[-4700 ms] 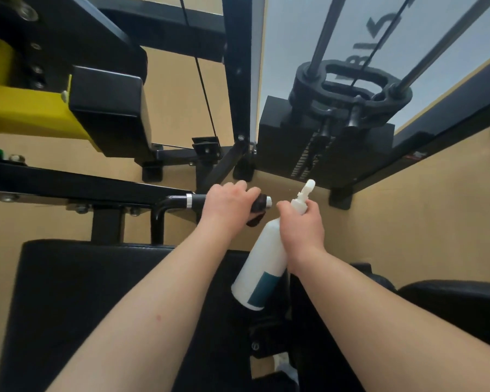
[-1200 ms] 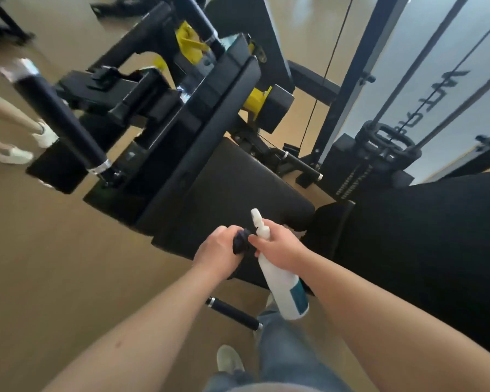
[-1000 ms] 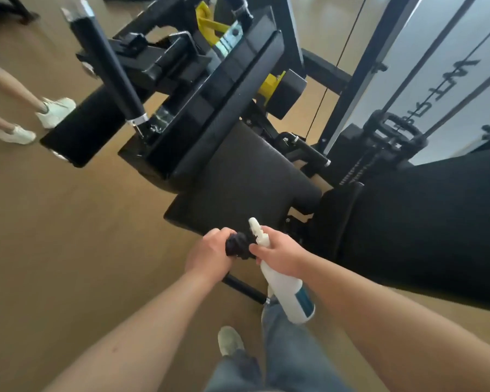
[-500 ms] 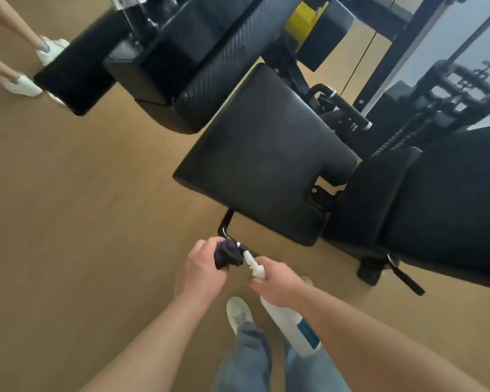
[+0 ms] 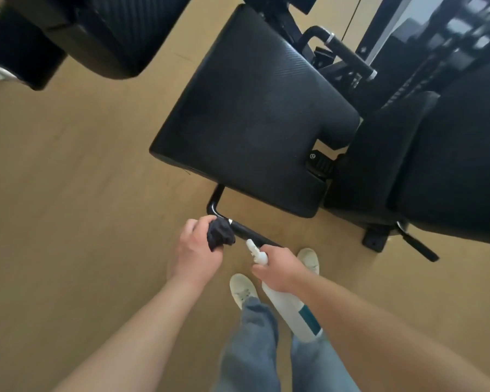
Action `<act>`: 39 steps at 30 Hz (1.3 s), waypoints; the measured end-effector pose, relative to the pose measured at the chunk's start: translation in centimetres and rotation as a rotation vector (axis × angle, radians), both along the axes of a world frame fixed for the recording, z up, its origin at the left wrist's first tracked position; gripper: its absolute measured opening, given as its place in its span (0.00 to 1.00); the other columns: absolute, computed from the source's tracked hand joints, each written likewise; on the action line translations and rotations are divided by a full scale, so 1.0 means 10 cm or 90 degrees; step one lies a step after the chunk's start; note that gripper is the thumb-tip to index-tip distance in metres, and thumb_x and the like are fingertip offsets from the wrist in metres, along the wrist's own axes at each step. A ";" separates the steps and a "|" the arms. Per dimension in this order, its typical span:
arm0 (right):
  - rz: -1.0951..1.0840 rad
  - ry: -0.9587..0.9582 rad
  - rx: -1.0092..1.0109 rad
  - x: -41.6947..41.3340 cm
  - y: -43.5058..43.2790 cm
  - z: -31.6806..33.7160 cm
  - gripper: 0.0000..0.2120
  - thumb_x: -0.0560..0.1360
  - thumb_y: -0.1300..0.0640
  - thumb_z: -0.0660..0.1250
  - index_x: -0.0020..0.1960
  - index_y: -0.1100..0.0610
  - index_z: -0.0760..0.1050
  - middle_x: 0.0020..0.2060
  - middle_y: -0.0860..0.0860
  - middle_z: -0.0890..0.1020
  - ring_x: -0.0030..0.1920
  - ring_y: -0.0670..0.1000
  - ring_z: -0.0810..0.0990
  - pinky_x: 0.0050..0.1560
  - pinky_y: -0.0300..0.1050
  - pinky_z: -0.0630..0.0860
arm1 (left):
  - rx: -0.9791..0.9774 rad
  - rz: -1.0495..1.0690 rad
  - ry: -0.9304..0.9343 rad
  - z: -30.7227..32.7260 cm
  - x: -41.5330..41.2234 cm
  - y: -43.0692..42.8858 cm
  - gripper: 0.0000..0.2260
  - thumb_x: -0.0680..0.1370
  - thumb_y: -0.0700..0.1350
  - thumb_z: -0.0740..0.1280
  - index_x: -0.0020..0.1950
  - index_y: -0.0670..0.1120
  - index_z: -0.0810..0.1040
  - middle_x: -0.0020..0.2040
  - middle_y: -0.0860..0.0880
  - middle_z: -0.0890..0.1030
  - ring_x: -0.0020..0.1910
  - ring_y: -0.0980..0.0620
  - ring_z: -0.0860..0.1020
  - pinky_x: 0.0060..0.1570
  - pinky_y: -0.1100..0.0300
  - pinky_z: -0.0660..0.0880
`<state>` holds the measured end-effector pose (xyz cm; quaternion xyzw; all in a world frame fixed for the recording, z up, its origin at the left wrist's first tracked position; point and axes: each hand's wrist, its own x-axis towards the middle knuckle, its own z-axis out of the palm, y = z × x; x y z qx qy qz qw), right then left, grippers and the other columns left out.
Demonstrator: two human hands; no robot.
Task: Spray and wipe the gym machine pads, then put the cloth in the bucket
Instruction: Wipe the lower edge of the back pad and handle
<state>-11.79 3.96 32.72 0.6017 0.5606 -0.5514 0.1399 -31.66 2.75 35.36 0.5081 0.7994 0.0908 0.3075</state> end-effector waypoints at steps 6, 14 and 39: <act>-0.049 0.004 0.004 0.21 -0.13 -0.04 0.10 0.79 0.47 0.66 0.58 0.49 0.74 0.47 0.47 0.80 0.45 0.46 0.78 0.38 0.42 0.71 | -0.011 -0.063 -0.002 -0.09 0.13 0.09 0.23 0.75 0.43 0.71 0.70 0.54 0.74 0.59 0.53 0.72 0.62 0.48 0.72 0.57 0.53 0.72; -0.112 0.008 -0.025 0.43 -0.22 -0.09 0.10 0.79 0.49 0.66 0.58 0.51 0.76 0.48 0.50 0.81 0.45 0.48 0.80 0.41 0.43 0.74 | -0.011 -0.148 0.034 -0.16 0.35 0.21 0.24 0.76 0.44 0.70 0.72 0.53 0.72 0.60 0.51 0.72 0.62 0.49 0.71 0.58 0.53 0.73; -0.226 -0.004 -0.052 0.78 -0.28 -0.29 0.09 0.77 0.47 0.67 0.53 0.51 0.76 0.43 0.50 0.81 0.42 0.50 0.80 0.42 0.46 0.76 | -0.130 -0.620 0.449 -0.59 0.43 0.46 0.30 0.77 0.42 0.72 0.76 0.52 0.64 0.69 0.44 0.72 0.73 0.40 0.67 0.78 0.36 0.49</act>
